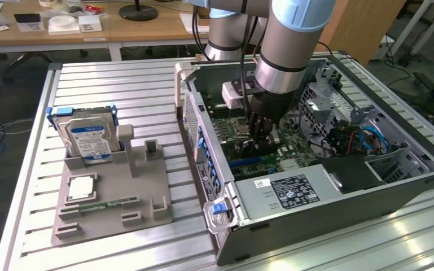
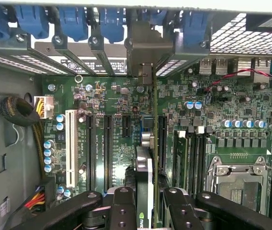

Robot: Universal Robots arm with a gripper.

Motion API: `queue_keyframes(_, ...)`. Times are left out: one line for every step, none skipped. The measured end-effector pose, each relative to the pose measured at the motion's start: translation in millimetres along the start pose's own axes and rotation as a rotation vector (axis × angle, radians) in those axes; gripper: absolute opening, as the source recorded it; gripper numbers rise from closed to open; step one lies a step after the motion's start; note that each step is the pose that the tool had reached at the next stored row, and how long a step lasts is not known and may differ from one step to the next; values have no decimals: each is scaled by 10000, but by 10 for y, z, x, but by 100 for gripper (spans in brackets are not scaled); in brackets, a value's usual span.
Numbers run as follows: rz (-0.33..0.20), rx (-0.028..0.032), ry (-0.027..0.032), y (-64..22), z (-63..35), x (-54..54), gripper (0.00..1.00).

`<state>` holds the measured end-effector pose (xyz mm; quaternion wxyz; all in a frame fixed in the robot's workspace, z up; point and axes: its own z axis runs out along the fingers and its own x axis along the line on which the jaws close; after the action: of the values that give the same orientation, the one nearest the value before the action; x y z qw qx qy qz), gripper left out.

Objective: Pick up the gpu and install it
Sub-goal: 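Insert the gpu into the slot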

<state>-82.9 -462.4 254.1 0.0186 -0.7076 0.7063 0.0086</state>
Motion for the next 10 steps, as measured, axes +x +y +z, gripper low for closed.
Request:
queue_keyframes(0, 1, -2, 0, 6, 0, 27)
queue_keyframes(0, 0, 0, 0, 6, 0, 27)
queue_keyframes(0, 0, 0, 0, 6, 0, 27)
queue_keyframes(0, 0, 0, 0, 5, 0, 27)
queue_keyframes(0, 0, 0, 0, 5, 0, 27)
queue_keyframes(1, 0, 1, 1, 5, 0, 27)
queue_keyframes(1, 0, 1, 3, 6, 0, 27)
queue_keyframes(1, 0, 1, 4, 8, 0, 27)
queue_keyframes(1, 1, -2, 4, 13, 0, 27)
queue_keyframes(1, 2, -3, 4, 19, 0, 27)
